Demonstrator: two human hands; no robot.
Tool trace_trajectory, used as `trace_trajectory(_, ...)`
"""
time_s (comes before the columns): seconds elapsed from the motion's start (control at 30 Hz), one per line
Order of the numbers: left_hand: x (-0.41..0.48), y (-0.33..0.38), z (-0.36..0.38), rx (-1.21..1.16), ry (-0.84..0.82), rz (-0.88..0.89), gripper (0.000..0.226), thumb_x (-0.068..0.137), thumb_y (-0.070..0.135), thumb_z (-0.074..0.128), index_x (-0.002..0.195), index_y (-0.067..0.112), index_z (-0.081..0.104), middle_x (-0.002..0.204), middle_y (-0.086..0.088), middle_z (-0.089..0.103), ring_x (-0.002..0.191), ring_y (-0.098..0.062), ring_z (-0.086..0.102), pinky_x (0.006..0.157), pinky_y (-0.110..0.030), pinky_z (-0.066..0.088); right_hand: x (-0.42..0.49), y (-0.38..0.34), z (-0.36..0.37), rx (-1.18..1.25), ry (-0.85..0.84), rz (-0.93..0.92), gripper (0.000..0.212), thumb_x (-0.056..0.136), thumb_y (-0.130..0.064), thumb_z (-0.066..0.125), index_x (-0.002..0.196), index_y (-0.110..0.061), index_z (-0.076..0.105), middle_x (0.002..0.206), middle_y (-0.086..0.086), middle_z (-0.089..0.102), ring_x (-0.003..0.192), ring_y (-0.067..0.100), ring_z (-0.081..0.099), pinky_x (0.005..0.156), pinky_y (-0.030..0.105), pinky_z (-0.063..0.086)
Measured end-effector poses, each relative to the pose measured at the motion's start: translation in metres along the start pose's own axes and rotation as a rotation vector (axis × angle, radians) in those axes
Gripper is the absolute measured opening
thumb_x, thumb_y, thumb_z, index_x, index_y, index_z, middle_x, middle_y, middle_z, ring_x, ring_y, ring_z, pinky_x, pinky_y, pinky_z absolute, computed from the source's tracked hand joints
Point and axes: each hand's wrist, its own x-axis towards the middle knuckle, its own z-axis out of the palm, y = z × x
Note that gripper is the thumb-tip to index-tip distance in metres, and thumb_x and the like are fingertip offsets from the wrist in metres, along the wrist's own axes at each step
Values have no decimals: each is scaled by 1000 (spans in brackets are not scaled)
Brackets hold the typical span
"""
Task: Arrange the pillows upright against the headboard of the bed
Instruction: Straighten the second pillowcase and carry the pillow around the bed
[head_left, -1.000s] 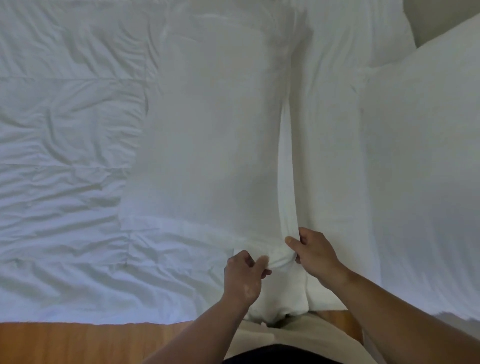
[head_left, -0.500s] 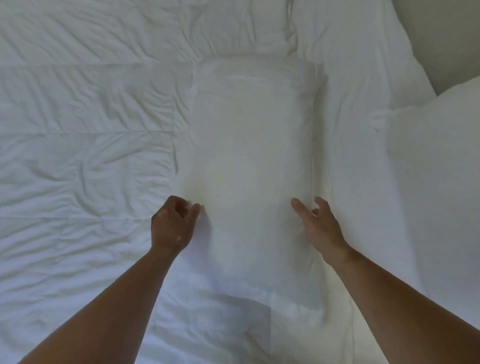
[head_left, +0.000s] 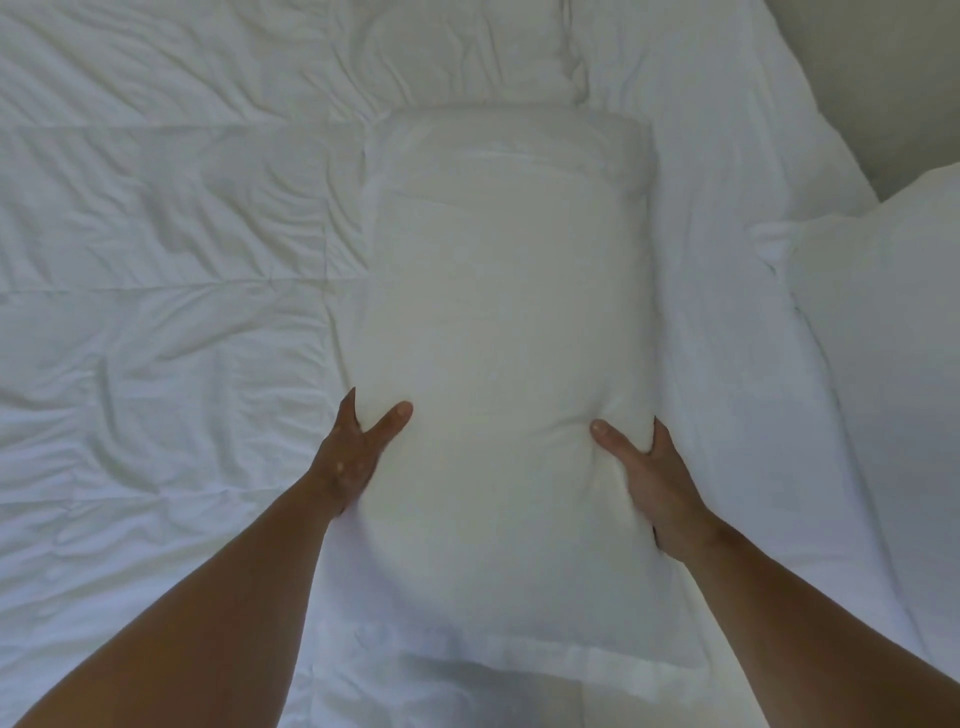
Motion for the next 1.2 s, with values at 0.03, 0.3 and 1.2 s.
trace_trajectory(0.03, -6, 1, 1, -51, -15, 17, 101, 58, 82, 72, 144, 38, 42, 130, 10, 67, 120, -17, 64, 107, -45, 46, -3, -2, 0, 24, -7, 1, 84, 58, -69, 86, 130, -37, 58, 122, -15, 71, 112, 12, 68, 104, 43, 52)
trace_trajectory(0.3, -91, 23, 14, -209, -15, 149, 44, 80, 45, 76, 122, 36, 63, 110, 15, 76, 101, -5, 72, 99, -39, 53, -52, -34, -19, 20, -42, -145, 32, 77, -45, 84, 104, -47, 65, 102, -24, 76, 92, -10, 70, 92, 26, 52)
trace_trajectory(1.2, -565, -141, 52, -482, 833, 58, 68, 73, 40, 82, 133, 19, 56, 94, 24, 59, 83, 5, 55, 67, -13, 40, -345, 22, -66, -284, -605, -427, 37, 78, -32, 85, 110, -30, 66, 101, -15, 73, 74, -15, 67, 69, 22, 49)
